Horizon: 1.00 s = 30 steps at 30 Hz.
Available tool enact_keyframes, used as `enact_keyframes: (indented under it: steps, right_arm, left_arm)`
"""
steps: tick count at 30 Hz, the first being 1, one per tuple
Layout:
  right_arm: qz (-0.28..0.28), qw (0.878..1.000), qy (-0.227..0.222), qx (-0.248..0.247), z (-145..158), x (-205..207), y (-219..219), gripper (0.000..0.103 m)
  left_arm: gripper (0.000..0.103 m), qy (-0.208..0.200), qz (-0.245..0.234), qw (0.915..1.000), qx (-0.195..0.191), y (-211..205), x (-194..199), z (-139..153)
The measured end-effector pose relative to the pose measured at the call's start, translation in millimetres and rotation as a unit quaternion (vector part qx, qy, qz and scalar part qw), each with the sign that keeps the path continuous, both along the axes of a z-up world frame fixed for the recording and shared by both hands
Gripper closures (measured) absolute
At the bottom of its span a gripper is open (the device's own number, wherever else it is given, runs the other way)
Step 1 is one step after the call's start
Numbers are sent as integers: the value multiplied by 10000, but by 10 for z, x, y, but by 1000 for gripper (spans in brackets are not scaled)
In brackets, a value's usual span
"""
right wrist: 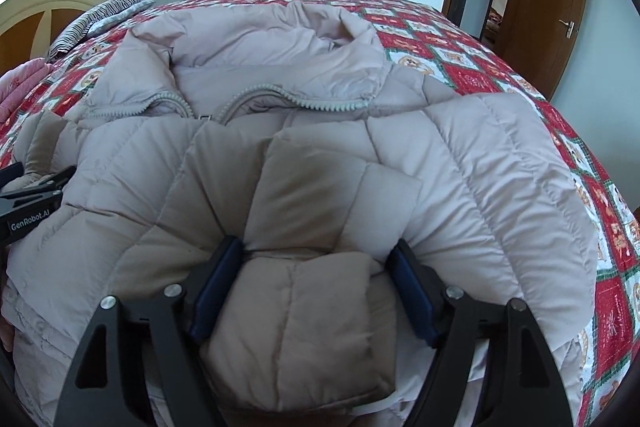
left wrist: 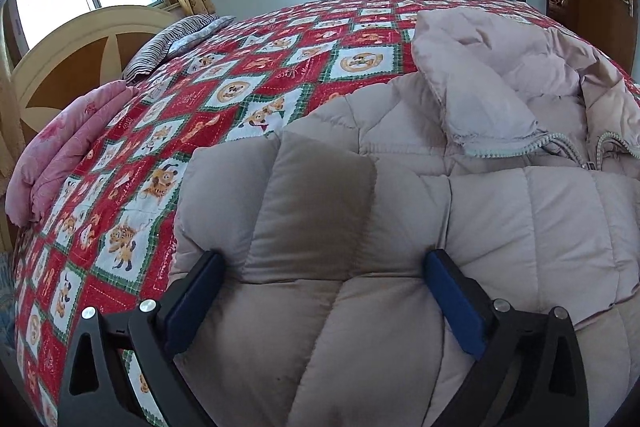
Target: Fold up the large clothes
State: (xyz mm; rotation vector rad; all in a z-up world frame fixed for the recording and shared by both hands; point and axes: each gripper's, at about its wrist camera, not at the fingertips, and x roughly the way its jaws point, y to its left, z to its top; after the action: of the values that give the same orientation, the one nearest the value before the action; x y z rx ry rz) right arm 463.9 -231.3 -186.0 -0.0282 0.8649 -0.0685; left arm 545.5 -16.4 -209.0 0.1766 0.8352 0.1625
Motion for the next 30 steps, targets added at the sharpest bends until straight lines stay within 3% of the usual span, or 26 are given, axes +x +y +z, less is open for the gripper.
enact_keyframes:
  steps: [13,18,21,26,30]
  right_arm:
    - [-23,10000,-1,-37,-15,7,9,22]
    - [277,9992,111,253,55,1,-94,19]
    - [510,9975,207,452,150,-15,-159,19]
    - [477,9963,-15,709,474,168,-294,19]
    - [363,9983,-105,454,626,594,-378,19]
  left_arm:
    - [1,26,21,10000,30,15,13,17]
    - [1,220,-208,9994,158,31,-75,305]
    - [1,-43,-473,9988,-104,78,-142,666]
    - [1,-79,-639,9979,-46,-58,266,864]
    - [1,89,-585,9982,59,-191,743,808]
